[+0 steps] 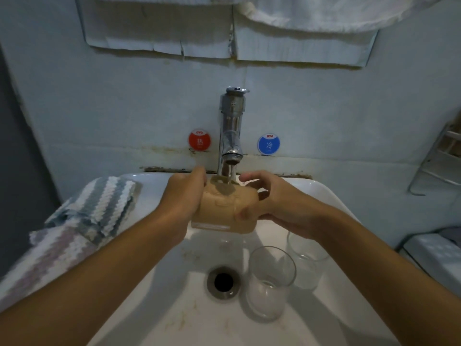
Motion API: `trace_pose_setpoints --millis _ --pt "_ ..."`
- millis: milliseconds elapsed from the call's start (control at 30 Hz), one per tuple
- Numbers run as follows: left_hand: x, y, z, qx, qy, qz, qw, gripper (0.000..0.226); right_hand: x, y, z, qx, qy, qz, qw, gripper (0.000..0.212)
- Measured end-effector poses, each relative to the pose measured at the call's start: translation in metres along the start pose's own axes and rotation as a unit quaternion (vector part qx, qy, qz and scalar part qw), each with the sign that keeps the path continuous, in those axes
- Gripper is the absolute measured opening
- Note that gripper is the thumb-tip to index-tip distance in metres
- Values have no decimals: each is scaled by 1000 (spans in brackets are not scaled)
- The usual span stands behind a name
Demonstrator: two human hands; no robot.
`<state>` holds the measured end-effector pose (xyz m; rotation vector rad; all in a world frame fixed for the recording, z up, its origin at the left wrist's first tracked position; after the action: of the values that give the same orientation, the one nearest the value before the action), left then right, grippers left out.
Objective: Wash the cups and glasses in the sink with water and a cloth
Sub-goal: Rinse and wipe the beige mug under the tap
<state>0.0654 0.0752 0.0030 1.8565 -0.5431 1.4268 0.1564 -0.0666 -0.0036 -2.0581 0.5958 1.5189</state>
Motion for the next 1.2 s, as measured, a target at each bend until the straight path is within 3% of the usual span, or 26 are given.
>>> trace_pose_setpoints --millis 233,500,633,967,1200 --pt "-20 -4 24 -90 8 -20 996 40 -5 1 -12 -16 143 -7 990 62" --pt "-14 4 36 -151 5 6 989 46 -4 2 -22 -30 161 7 986 63" --pt "-7 3 38 -158 -33 54 985 20 -5 4 -27 -25 152 15 988 62" --pt "-3 3 47 -206 -32 65 976 29 -9 5 -33 -31 183 18 983 64" --pt "-3 -5 41 -160 -83 65 981 20 -5 2 -25 -55 226 1 973 62"
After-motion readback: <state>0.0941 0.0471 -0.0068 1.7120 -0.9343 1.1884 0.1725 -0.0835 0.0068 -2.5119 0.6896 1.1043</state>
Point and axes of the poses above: each hand's wrist, its own y-axis away from the middle knuckle, its own z-axis out of the palm, x = y × z, the point moved 9 cm from there along -y, towards the middle knuckle, and after that the axes turned 12 degrees about -z, right-handed, at the moved point
